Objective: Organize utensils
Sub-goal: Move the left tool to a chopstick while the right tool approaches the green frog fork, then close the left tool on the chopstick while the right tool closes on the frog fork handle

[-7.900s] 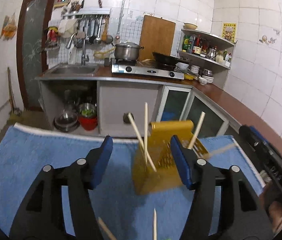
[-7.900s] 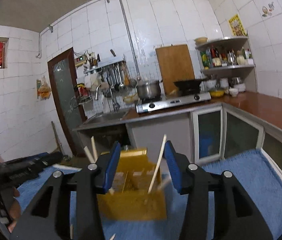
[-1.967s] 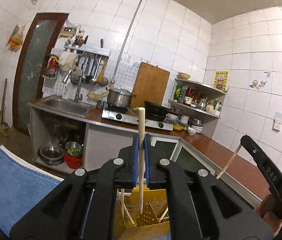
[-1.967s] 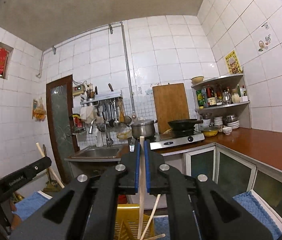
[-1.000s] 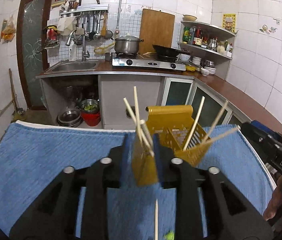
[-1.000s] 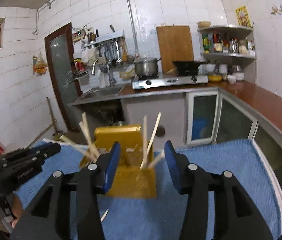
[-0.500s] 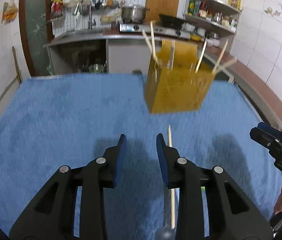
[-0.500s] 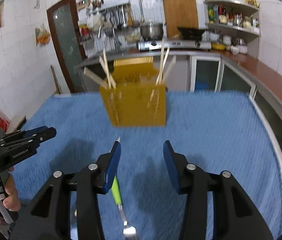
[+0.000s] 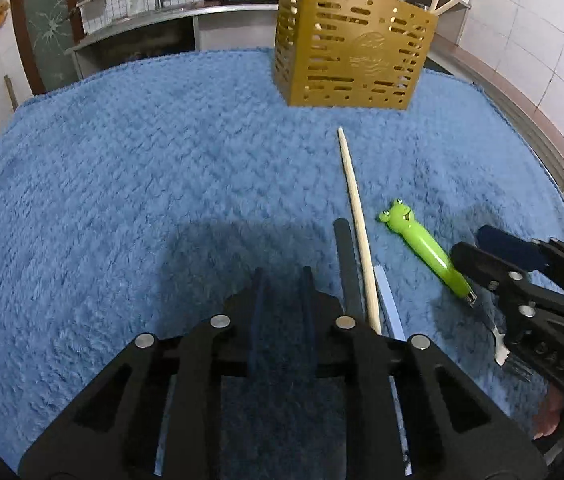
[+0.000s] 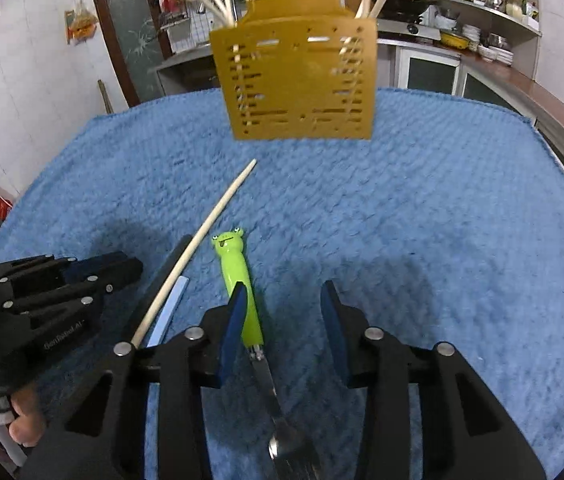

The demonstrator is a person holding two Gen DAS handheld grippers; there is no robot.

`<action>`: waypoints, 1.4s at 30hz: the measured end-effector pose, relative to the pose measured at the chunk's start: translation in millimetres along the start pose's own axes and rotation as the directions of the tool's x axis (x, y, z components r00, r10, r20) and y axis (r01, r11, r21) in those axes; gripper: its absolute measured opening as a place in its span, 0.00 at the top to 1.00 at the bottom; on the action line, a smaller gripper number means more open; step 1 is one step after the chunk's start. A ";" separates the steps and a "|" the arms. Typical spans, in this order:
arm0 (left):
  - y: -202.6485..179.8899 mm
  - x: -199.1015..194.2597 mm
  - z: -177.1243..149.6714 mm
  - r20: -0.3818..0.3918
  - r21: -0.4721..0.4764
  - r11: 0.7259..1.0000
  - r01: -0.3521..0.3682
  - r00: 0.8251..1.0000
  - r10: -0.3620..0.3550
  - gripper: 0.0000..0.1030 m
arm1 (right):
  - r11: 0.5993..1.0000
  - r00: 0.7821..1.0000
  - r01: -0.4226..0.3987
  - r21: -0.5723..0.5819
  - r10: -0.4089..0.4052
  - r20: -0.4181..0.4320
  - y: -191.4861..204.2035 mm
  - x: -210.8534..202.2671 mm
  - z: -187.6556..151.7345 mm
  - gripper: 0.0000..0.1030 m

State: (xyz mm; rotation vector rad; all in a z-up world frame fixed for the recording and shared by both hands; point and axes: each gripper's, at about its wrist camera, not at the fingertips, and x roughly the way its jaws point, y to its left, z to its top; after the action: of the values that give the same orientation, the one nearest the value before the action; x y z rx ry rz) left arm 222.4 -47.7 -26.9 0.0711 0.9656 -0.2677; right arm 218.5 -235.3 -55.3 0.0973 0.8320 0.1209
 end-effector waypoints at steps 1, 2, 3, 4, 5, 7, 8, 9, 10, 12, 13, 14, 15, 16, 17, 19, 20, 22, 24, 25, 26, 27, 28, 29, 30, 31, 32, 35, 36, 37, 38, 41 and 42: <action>-0.9 0.5 1.1 -0.003 0.002 1.000 -0.002 1.000 0.002 0.84 | 1.000 1.000 -0.003 0.002 0.003 0.006 1.1 0.9 0.7 0.65; -2.5 1.0 2.1 -0.007 0.007 1.000 -0.006 1.000 0.006 0.84 | 1.000 1.000 -0.014 0.005 0.014 0.007 1.8 2.7 2.4 0.65; -4.6 1.4 2.8 -0.008 0.017 1.000 -0.008 1.000 0.008 0.84 | 1.000 1.000 -0.027 0.007 0.027 0.005 2.6 3.7 3.1 0.65; -6.9 1.1 3.4 -0.007 0.027 1.000 -0.009 1.000 0.009 0.84 | 0.999 0.999 -0.033 0.007 0.033 0.006 3.3 4.2 4.3 0.65; -8.0 0.2 3.6 -0.005 0.029 1.000 -0.003 1.000 0.003 0.84 | 0.999 0.999 -0.036 0.002 0.036 0.021 4.2 2.7 3.8 0.65; -8.4 -0.5 5.9 -0.003 0.013 0.999 0.037 0.999 -0.037 0.85 | 0.998 0.998 -0.055 0.007 0.055 0.037 3.0 1.3 4.8 0.65; -9.9 -0.6 6.2 -0.002 0.011 0.999 0.052 0.999 -0.052 0.85 | 0.998 0.998 -0.062 0.010 0.062 0.032 1.6 2.4 5.5 0.66; -12.9 0.3 5.6 -0.001 0.017 0.998 0.062 0.998 -0.062 0.89 | 0.998 0.998 -0.064 0.012 0.064 0.021 1.5 5.4 5.7 0.69; -17.1 2.6 4.6 -0.004 0.031 0.998 0.051 0.999 -0.051 0.91 | 0.997 0.997 -0.074 0.017 0.074 0.009 -0.5 8.3 6.0 0.69; -22.7 6.1 3.3 -0.001 0.045 0.999 0.006 1.000 -0.006 0.93 | 0.995 0.996 -0.092 0.038 0.092 0.011 -5.5 8.2 6.5 0.71; -26.7 6.2 3.7 -0.004 0.060 0.998 -0.013 1.000 0.014 0.93 | 0.995 0.996 -0.092 0.042 0.092 0.012 -7.5 7.5 6.7 0.75; -29.1 6.3 4.2 -0.009 0.069 0.997 -0.024 1.000 0.024 0.93 | 0.995 0.996 -0.086 0.045 0.086 0.004 -10.0 8.4 6.0 0.83; -30.8 6.3 4.4 -0.013 0.074 0.997 -0.033 0.999 0.034 0.93 | 0.994 0.996 -0.092 0.052 0.092 -0.008 -12.9 11.0 4.2 0.83; -33.2 6.8 5.1 -0.021 0.079 0.996 -0.043 0.999 0.044 0.93 | 0.990 0.993 -0.117 0.075 0.118 -0.016 -18.3 15.0 0.6 0.83; -35.1 6.8 6.0 -0.028 0.082 0.995 -0.048 0.998 0.051 0.93 | 0.987 0.991 -0.132 0.090 0.133 -0.004 -22.7 14.4 -0.1 0.86; -39.5 6.1 7.7 -0.043 0.081 0.996 -0.043 0.998 0.046 0.95 | 0.975 0.985 -0.173 0.139 0.173 0.011 -31.8 11.2 -1.0 0.86; -40.6 5.6 8.1 -0.046 0.079 0.996 -0.041 0.998 0.044 0.95 | 0.975 0.984 -0.178 0.136 0.176 0.022 -32.2 8.6 -0.7 0.85; -42.8 4.7 7.4 -0.051 0.081 0.996 -0.041 0.998 0.046 0.95 | 0.974 0.982 -0.185 0.128 0.180 0.048 -31.5 3.2 0.6 0.80; -44.0 4.1 5.2 -0.053 0.088 0.995 -0.040 0.998 0.045 0.95 | 0.970 0.977 -0.209 0.126 0.202 0.066 -29.2 -1.9 2.3 0.80; -44.8 3.6 3.2 -0.053 0.093 0.995 -0.042 0.997 0.047 0.95 | 0.969 0.976 -0.213 0.127 0.206 0.066 -28.1 -1.6 2.2 0.80; -45.5 2.6 0.9 -0.052 0.097 0.994 -0.046 0.997 0.051 0.95 | 0.968 0.976 -0.216 0.127 0.210 0.062 -27.0 -0.2 1.7 0.80; -46.3 2.5 -0.2 -0.051 0.105 0.993 -0.049 0.997 0.055 0.95 | 0.967 0.975 -0.220 0.128 0.215 0.054 -26.5 1.8 1.1 0.80; -47.7 1.6 -1.7 -0.049 0.116 0.992 -0.055 0.997 0.061 0.95 | 0.967 0.975 -0.220 0.128 0.216 0.047 -26.0 4.1 0.4 0.80; -48.0 1.2 -3.0 -0.048 0.120 0.991 -0.055 0.997 0.061 0.95 | 0.968 0.976 -0.217 0.128 0.213 0.043 -27.1 5.1 1.0 0.80; -48.0 0.2 -4.0 -0.050 0.120 0.992 -0.051 0.997 0.057 0.95 | 0.969 0.977 -0.212 0.127 0.208 0.039 -27.6 6.8 0.8 0.80; -46.2 -0.8 -4.1 -0.054 0.112 0.993 -0.040 0.997 0.046 0.95 | 0.970 0.978 -0.207 0.126 0.204 0.035 -27.9 7.7 -0.3 0.80; -44.0 -1.4 -4.3 -0.057 0.106 0.994 -0.030 0.998 0.036 0.95 | 0.969 0.977 -0.212 0.127 0.209 0.031 -27.3 9.3 -0.4 0.80; -39.0 -2.2 -4.8 -0.058 0.100 0.995 -0.010 0.998 0.015 0.95 | 0.969 0.976 -0.216 0.116 0.215 0.026 -25.5 11.1 -0.6 0.80; -37.7 -3.0 -5.9 -0.055 0.103 0.995 -0.007 0.998 0.012 0.95 | 0.972 0.978 -0.211 0.108 0.209 0.025 -24.8 10.3 -0.8 0.80; -36.4 -2.8 -6.0 -0.055 0.101 0.995 0.000 0.998 0.006 0.95 | 0.974 0.979 -0.206 0.098 0.205 0.025 -22.7 10.1 -0.5 0.80; -35.2 -2.6 -5.6 -0.056 0.096 0.995 0.007 0.998 -0.002 0.95 | 0.975 0.980 -0.200 0.092 0.198 0.026 -23.4 8.1 -1.4 0.78; -31.8 -3.4 -4.3 -0.063 0.080 0.996 0.029 0.998 -0.024 0.95 | 0.977 0.980 -0.199 0.081 0.198 0.019 -22.1 9.0 -2.7 0.68; -31.3 -3.2 -4.3 -0.063 0.084 0.996 0.032 0.998 -0.027 0.95 | 0.977 0.980 -0.199 0.080 0.198 0.016 -21.7 9.7 -2.6 0.68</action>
State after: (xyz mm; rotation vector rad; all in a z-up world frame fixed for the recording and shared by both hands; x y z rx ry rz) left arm 209.2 -76.6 -24.8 0.1437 1.0173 -0.3351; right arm 224.6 -255.2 -67.0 0.2574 0.8184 0.2746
